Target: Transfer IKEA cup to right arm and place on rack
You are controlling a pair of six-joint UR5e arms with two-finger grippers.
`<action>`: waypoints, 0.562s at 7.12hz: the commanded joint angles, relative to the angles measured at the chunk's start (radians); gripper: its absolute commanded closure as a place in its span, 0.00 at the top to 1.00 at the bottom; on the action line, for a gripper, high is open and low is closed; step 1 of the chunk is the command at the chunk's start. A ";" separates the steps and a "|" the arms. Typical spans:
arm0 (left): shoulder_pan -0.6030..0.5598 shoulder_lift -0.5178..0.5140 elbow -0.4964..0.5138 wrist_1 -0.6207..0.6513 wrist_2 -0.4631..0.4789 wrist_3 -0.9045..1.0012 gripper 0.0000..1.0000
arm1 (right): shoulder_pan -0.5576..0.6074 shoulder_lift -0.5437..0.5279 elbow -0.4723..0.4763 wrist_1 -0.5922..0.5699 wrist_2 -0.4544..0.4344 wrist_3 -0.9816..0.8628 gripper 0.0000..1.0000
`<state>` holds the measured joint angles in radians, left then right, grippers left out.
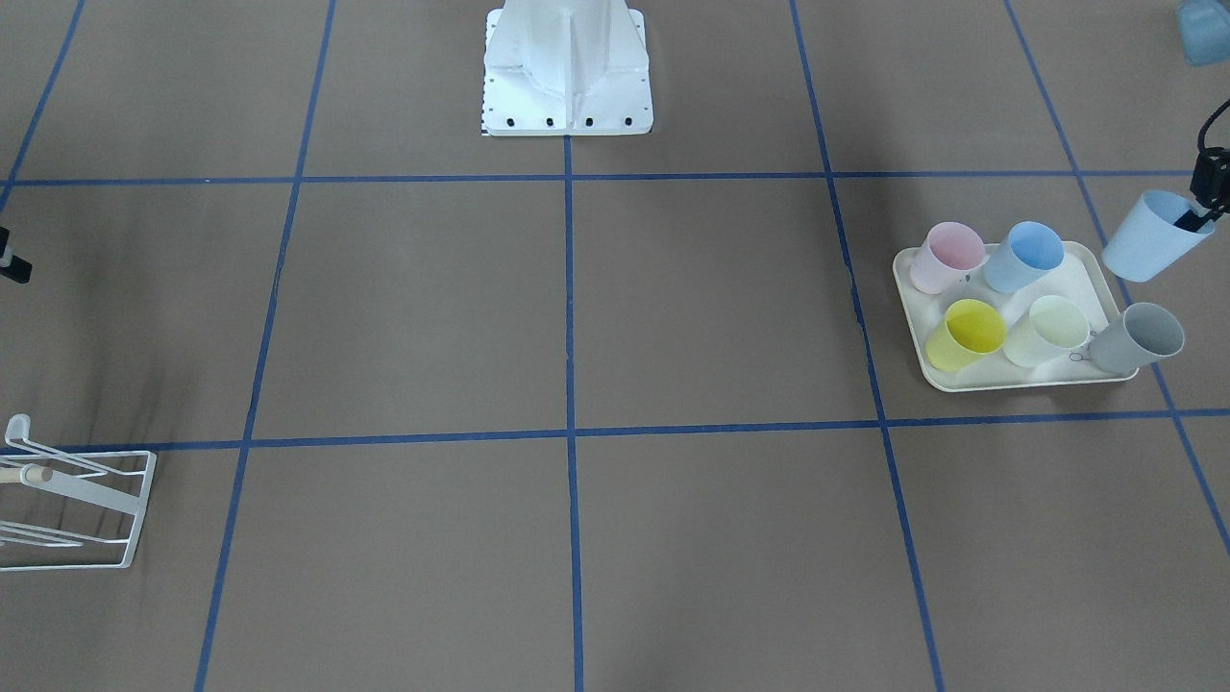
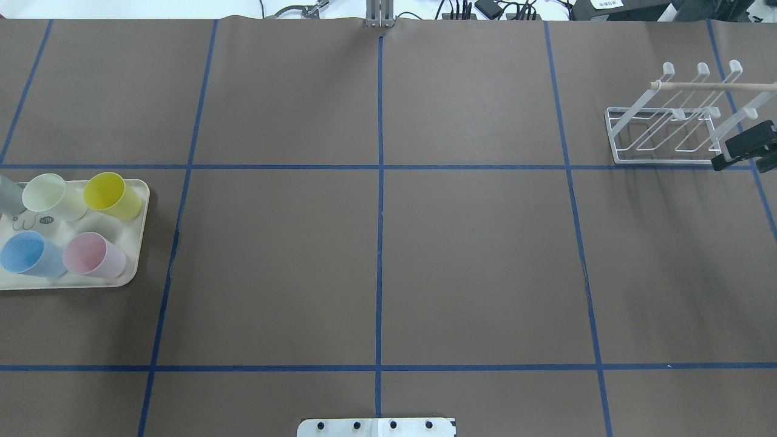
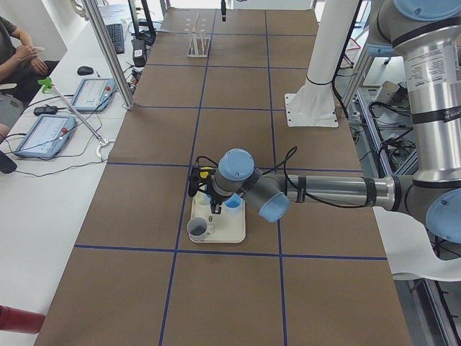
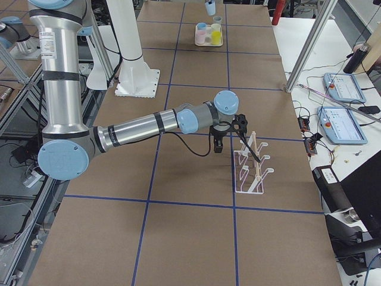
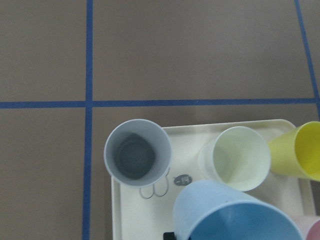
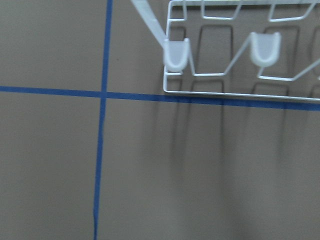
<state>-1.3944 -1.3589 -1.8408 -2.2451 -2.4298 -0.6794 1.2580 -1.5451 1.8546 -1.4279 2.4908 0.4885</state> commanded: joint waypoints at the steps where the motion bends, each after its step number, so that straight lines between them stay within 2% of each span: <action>1: 0.046 -0.157 -0.049 0.002 -0.085 -0.288 0.00 | -0.110 0.040 -0.002 0.256 -0.027 0.354 1.00; 2: 0.111 -0.252 -0.049 -0.002 -0.077 -0.454 0.00 | -0.168 0.092 -0.005 0.289 -0.044 0.498 0.99; 3: 0.186 -0.340 -0.049 -0.014 -0.013 -0.594 0.00 | -0.237 0.165 -0.005 0.290 -0.125 0.624 0.99; 4: 0.287 -0.415 -0.051 -0.028 0.089 -0.721 0.00 | -0.317 0.237 -0.003 0.290 -0.236 0.763 0.99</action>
<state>-1.2146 -1.6755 -1.8897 -2.2584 -2.4354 -1.2362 1.0313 -1.3917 1.8510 -1.1481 2.3657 1.0836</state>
